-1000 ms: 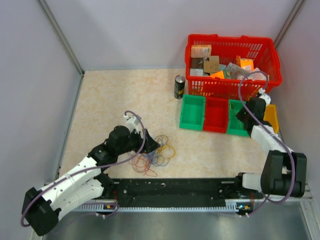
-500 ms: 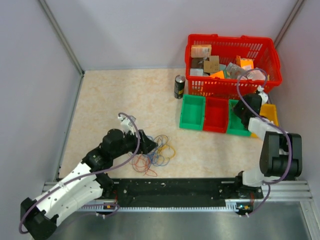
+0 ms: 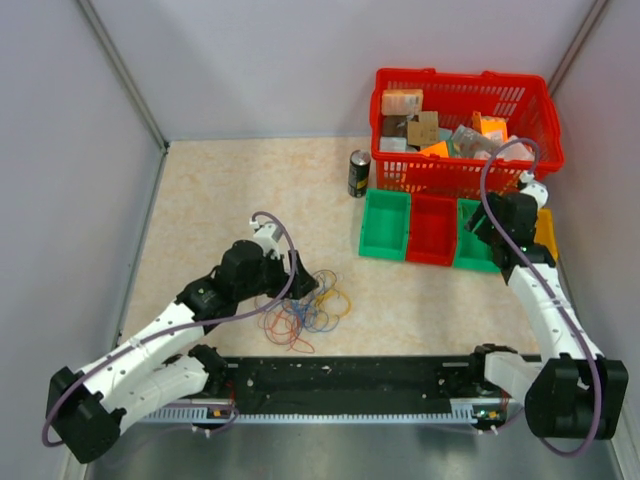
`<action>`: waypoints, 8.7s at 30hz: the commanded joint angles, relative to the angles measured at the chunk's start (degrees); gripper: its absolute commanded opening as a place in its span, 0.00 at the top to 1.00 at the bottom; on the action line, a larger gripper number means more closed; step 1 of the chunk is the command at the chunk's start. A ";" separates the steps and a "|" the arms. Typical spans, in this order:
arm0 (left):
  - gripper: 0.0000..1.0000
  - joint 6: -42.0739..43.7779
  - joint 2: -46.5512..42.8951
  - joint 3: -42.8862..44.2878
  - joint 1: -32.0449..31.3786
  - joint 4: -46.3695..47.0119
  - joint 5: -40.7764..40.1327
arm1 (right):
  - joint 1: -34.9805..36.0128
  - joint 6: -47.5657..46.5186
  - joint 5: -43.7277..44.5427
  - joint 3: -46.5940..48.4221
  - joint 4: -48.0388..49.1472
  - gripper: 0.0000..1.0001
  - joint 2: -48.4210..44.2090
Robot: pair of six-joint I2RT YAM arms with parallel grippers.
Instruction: Untangle the cables
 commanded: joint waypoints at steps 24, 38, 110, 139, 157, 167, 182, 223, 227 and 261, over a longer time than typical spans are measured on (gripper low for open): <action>0.32 -11.84 -0.56 -10.99 0.11 12.89 2.48 | 44.95 -3.72 -33.21 10.57 23.89 0.47 26.58; 0.41 -17.03 8.51 -18.19 0.11 23.62 5.13 | 48.03 -1.70 -34.54 2.84 30.76 0.54 29.67; 0.64 -9.64 8.51 -9.75 5.64 16.53 1.63 | 49.70 7.01 -36.39 30.42 12.40 1.00 -6.18; 0.25 -3.05 -9.35 -1.32 2.84 26.62 14.55 | 49.61 8.84 -33.30 28.23 13.88 1.00 -3.64; 1.00 -10.17 4.12 -2.01 3.53 9.83 -17.98 | 50.67 2.89 -24.45 33.41 3.44 1.00 -9.96; 1.00 -14.83 -3.88 -10.27 9.77 -4.76 -27.39 | 50.58 -12.76 18.19 37.03 -16.79 1.00 -19.98; 1.00 -17.90 -8.46 -10.37 14.96 -12.50 -36.09 | 50.67 -19.88 26.80 32.01 -11.78 1.00 -37.64; 0.29 22.36 28.90 15.30 -14.47 17.11 13.77 | 50.67 -13.56 1.50 30.96 -12.92 1.00 -33.08; 0.30 14.99 25.13 11.97 -16.14 17.02 2.87 | 50.67 -13.65 2.73 29.90 -12.92 1.00 -33.79; 1.00 -24.33 16.37 -3.50 -4.21 24.80 -13.20 | 50.67 -12.24 8.24 29.19 -15.81 1.00 -35.55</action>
